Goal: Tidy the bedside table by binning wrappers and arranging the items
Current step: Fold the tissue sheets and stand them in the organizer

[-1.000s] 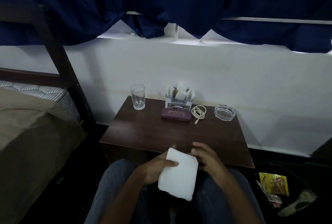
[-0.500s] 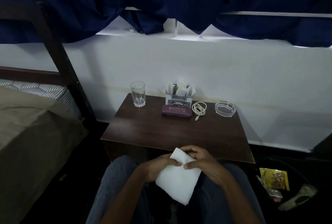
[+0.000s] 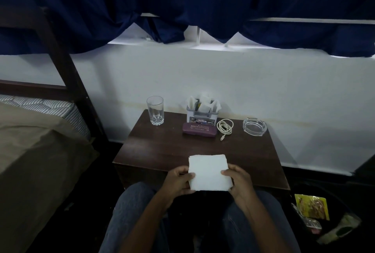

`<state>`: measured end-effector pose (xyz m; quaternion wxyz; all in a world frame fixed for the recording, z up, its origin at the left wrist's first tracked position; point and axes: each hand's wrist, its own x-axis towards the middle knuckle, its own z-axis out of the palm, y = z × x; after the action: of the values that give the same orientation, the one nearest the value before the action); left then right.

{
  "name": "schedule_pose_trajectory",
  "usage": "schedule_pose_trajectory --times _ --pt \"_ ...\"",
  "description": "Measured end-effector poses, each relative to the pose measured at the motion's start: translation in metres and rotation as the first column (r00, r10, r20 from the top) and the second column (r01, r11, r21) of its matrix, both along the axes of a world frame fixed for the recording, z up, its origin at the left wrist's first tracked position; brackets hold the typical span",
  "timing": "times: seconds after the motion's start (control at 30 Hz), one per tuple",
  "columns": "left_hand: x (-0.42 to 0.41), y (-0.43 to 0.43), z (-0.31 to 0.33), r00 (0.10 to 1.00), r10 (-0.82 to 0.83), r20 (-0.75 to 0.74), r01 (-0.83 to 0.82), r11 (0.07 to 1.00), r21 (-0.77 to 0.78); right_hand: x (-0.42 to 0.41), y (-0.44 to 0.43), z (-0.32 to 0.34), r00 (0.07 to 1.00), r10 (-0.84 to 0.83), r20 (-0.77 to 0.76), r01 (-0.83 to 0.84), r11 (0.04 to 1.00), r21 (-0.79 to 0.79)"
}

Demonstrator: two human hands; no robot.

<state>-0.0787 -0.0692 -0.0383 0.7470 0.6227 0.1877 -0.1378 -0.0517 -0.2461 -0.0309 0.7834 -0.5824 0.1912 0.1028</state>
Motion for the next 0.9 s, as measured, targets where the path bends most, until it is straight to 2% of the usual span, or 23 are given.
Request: schedule_pose_trajectory --times 0.33,0.43,0.7,0.9 --pt "0.0 -0.003 0.01 0.998 0.03 -0.061 -0.036 0.994 -0.102 -0.001 0.001 0.0 1.0 0.003 0.02 -0.002 0.999 -0.054" --pt "0.001 -0.002 0.013 0.993 0.06 -0.105 -0.072 0.991 -0.113 -0.001 0.003 0.003 1.0 -0.001 0.014 0.001 1.0 -0.02" --pt "-0.001 -0.003 0.005 0.997 0.066 0.037 -0.067 0.997 0.047 -0.002 0.007 0.008 0.999 -0.002 -0.032 0.007 0.992 0.125" --pt "0.0 -0.001 0.002 0.988 0.079 0.135 -0.098 0.985 0.139 -0.009 0.006 0.003 0.995 0.104 -0.009 -0.104 0.987 -0.122"
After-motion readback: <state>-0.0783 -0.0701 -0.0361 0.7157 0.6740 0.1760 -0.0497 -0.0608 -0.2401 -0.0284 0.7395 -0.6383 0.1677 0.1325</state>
